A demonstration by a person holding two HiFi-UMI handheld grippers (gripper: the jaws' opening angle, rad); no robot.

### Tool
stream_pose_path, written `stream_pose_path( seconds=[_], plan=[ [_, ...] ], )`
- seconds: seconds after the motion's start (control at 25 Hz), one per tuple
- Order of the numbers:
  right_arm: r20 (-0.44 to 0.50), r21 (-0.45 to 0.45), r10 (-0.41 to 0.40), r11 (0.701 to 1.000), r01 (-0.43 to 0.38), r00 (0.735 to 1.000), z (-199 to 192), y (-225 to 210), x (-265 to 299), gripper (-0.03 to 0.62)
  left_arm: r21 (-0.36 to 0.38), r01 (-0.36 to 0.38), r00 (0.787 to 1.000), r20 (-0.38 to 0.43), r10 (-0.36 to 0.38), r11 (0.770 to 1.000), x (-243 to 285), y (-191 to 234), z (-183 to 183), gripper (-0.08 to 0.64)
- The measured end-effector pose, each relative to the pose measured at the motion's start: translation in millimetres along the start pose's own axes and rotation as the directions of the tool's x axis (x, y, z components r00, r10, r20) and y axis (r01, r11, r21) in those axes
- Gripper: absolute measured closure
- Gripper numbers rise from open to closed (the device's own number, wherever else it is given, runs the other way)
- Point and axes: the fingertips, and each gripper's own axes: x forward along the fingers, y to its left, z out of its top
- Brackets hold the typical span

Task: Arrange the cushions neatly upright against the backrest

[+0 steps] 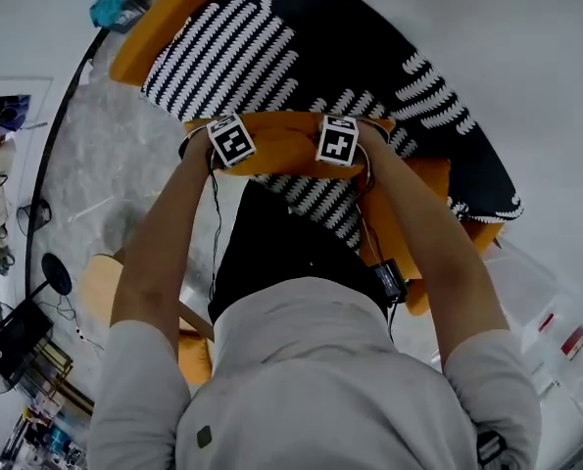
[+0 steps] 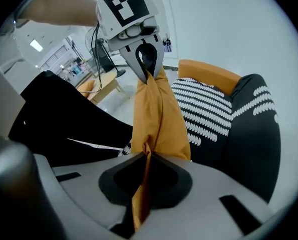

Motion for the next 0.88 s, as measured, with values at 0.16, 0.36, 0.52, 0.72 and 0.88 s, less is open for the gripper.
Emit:
stream_pose_path(
  seconds=[0.16, 0.36, 0.52, 0.72, 0.88],
  plan=[
    [0.018, -0.004, -0.038, 0.999, 0.038, 0.999, -0.3, 23.8, -18.9, 0.561, 0.022, -0.033, 0.999, 0.004, 0.033, 0.999, -23.1, -21.1, 4.3, 0.537],
    [0.032, -0.018, -0.088, 0.996, 0.089, 0.996, 0.6, 47.3, -48.0, 0.562, 0.009, -0.089, 0.996, -0.018, 0.089, 0.996, -55.2, -47.9, 2.5, 0.537],
    [0.06, -0.007, -0.13, 0.991, 0.131, 0.99, 4.8, 56.5, -72.1, 0.563, -0.004, -0.125, 0.992, -0.009, 0.125, 0.992, -78.3, -59.8, 5.4, 0.537],
    [0.076, -0.003, -0.152, 0.988, 0.152, 0.986, 16.6, 65.6, -93.8, 0.563, -0.003, -0.146, 0.989, 0.009, 0.146, 0.989, -98.6, -67.5, 1.7, 0.537],
    [0.073, 0.006, -0.168, 0.986, 0.168, 0.983, 27.3, 65.1, -104.4, 0.563, 0.0, -0.152, 0.988, 0.011, 0.152, 0.988, -105.7, -64.7, -6.2, 0.537]
  ],
)
